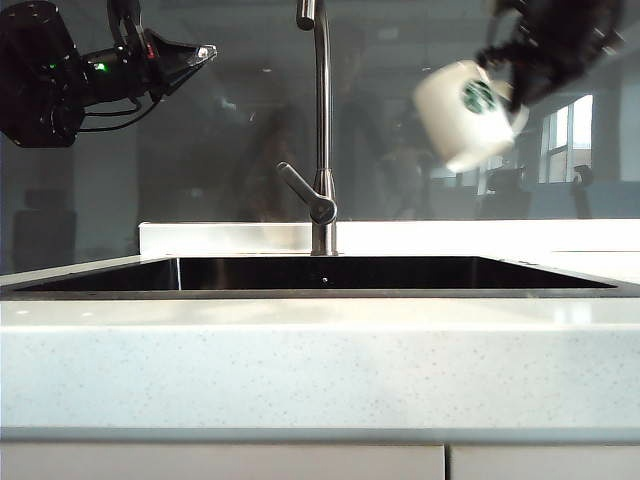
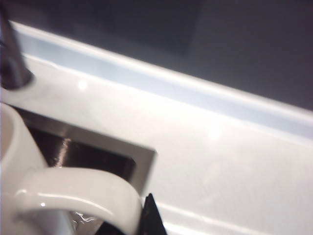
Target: Pick up the mug next to the sink, go to the faucet to get some water, pour the water into the sink, and finally put the mug back to its place.
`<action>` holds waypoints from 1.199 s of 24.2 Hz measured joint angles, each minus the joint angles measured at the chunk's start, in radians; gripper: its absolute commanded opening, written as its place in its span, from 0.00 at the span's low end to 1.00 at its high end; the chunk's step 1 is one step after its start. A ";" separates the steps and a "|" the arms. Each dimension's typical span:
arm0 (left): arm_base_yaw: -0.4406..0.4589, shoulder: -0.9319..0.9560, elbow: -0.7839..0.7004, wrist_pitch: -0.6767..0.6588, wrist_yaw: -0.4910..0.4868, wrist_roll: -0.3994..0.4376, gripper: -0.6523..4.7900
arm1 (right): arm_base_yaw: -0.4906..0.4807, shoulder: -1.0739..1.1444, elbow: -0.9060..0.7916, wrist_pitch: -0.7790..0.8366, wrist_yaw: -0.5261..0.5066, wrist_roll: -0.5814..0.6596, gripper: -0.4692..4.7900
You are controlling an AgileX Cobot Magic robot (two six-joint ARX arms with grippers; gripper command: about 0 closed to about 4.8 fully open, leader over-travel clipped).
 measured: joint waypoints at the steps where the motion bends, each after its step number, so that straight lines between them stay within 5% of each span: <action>1: 0.000 0.000 0.000 0.000 0.003 0.000 0.11 | -0.024 -0.009 -0.048 0.026 -0.020 0.019 0.09; 9: 0.000 0.000 0.001 0.000 0.014 0.000 0.11 | -0.227 -0.058 -0.356 0.266 -0.234 0.114 0.09; 13: -0.001 0.000 0.001 -0.001 0.014 0.000 0.11 | -0.314 -0.068 -0.495 0.436 -0.259 0.132 0.09; 29: 0.000 0.000 0.000 -0.008 0.014 0.000 0.11 | -0.329 -0.068 -0.779 0.924 -0.271 0.132 0.09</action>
